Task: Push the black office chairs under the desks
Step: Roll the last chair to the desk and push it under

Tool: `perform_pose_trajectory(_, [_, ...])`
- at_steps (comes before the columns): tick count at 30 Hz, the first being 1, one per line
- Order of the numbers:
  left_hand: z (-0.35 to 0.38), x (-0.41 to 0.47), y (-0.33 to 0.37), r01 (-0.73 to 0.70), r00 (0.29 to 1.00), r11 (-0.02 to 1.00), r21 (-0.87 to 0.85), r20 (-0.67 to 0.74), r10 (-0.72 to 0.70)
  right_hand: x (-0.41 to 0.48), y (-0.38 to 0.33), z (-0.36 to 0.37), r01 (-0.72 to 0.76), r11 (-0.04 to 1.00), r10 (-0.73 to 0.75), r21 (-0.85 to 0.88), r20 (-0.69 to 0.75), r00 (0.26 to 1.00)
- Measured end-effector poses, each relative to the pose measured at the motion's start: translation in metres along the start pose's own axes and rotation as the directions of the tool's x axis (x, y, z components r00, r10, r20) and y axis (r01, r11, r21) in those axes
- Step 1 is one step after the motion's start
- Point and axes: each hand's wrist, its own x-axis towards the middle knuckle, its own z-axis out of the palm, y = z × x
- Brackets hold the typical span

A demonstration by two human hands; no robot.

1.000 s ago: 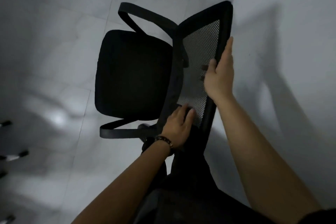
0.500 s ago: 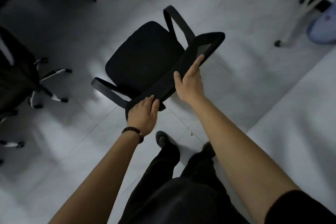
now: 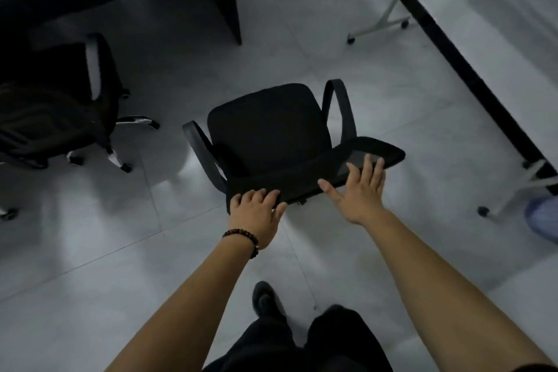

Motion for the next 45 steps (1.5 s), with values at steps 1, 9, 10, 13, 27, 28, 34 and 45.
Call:
perform_pose_trajectory(1, [-0.006,0.008,-0.005,0.003,1.000,1.000,0.007,-0.001,-0.003,0.008,-0.005,-0.003,0.009,1.000,-0.009,-0.003,0.016,1.000])
perform_pose_trajectory(9, [-0.057,0.082,-0.029,0.109,0.990,0.994,-0.015,-0.084,-0.110,0.110,-0.048,-0.050,0.219,0.975,-0.217,-0.038,0.042,0.975])
perform_pose_trajectory(10, [-0.064,0.094,-0.032,0.135,0.985,0.990,-0.030,-0.100,-0.138,0.129,-0.054,-0.058,0.265,0.962,-0.264,-0.061,0.016,0.964])
perform_pose_trajectory(13, [-0.086,0.126,-0.041,0.255,0.959,0.965,-0.058,-0.112,-0.260,0.189,-0.076,-0.091,0.411,0.894,-0.420,-0.178,-0.017,0.907])
perform_pose_trajectory(27, [-0.183,0.219,-0.124,0.500,0.856,0.847,-0.180,-0.044,-0.515,0.333,-0.212,-0.157,0.568,0.790,-0.518,-0.231,0.244,0.819])
perform_pose_trajectory(28, [-0.189,0.226,-0.137,0.496,0.856,0.849,-0.180,-0.061,-0.513,0.338,-0.224,-0.157,0.567,0.791,-0.520,-0.229,0.237,0.821])
perform_pose_trajectory(34, [-0.232,0.277,-0.231,0.441,0.873,0.884,-0.156,-0.156,-0.463,0.379,-0.317,-0.154,0.516,0.829,-0.488,-0.214,0.172,0.856])
perform_pose_trajectory(45, [-0.305,0.350,-0.346,0.366,0.911,0.923,-0.121,-0.156,-0.382,0.438,-0.440,-0.160,0.409,0.883,-0.390,-0.231,0.125,0.912])
